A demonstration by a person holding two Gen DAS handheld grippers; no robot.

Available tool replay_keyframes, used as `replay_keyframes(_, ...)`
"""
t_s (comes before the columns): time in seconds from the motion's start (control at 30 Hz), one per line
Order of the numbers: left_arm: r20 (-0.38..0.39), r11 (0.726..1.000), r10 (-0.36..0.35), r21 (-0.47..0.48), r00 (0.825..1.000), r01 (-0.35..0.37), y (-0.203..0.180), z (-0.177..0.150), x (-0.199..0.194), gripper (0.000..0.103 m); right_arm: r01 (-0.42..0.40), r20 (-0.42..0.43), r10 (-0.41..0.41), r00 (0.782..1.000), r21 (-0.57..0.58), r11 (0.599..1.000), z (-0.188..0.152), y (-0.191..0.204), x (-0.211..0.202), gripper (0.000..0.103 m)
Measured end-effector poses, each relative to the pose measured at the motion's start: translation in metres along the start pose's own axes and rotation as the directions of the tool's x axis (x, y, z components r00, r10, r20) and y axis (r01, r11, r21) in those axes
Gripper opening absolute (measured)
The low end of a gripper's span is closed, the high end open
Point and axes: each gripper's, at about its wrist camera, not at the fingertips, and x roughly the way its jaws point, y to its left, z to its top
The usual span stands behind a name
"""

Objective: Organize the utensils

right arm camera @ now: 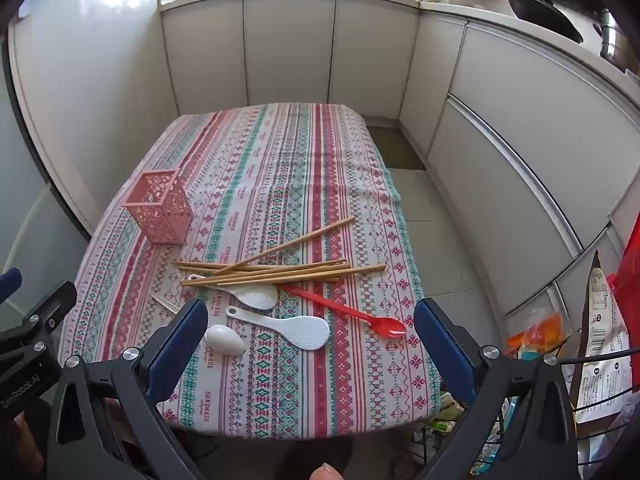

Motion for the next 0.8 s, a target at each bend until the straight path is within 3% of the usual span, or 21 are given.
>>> replay_keyframes(0.8, -0.02, 1.0, 0.012, 0.004, 1.0, -0.012, -0.0009, -0.0003, 0.004, 0.094, -0.015, -0.005, 0.015, 1.0, -0.013, 1.0, -0.0036, 0.005, 0.0027, 0.103)
